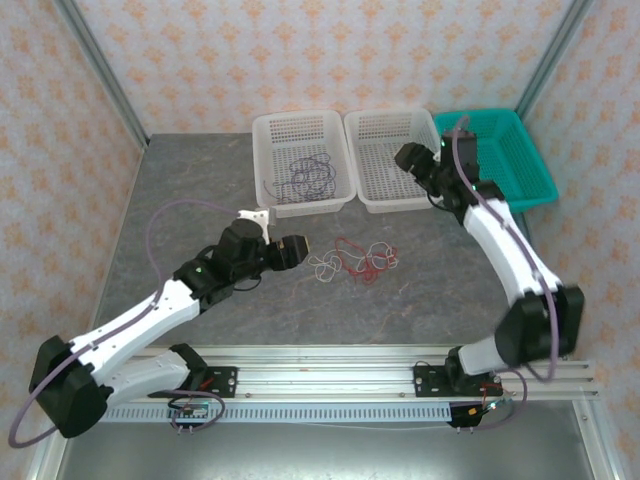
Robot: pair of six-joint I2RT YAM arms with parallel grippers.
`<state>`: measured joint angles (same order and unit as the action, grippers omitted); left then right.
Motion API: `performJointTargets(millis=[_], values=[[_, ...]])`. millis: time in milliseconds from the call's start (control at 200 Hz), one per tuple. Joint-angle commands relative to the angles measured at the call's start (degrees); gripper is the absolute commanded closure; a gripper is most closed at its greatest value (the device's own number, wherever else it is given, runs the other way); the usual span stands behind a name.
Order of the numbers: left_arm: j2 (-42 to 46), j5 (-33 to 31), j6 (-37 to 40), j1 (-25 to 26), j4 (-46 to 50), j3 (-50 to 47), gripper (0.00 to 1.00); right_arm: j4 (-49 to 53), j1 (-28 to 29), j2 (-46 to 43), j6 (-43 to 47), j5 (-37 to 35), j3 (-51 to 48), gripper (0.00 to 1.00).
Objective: Untangle the cables
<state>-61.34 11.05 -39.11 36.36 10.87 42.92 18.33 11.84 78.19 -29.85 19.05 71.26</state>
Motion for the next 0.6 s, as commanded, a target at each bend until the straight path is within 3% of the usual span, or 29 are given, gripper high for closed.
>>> performJointTargets(millis=[0, 130, 260, 395, 596], values=[[-4.16, -2.66, -7.44, 0.47, 3.27, 0.52, 0.42, 1.01, 6.32, -7.00, 3.02, -1.09, -7.09, 0.27], [-11.49, -1.99, -11.58, 0.77, 1.27, 1.90, 0.60, 2.86, 16.95, -10.08, -0.33, -1.89, -14.19, 0.28], [-17.41, -2.12, -15.54, 1.41, -3.94, 2.01, 0.65, 3.69, 24.51, -8.95, -2.56, -2.96, -17.04, 0.30], [-22.15, -3.84, -17.22, 1.61, -6.35, 3.33, 0.64, 3.73, 27.24, -5.34, -2.52, -3.30, -17.52, 0.31], [-27.63, -3.84, -17.93, 1.54, -9.46, 5.96, 0.56, 1.42, 27.36, -2.35, -2.41, -1.58, -17.26, 0.31]])
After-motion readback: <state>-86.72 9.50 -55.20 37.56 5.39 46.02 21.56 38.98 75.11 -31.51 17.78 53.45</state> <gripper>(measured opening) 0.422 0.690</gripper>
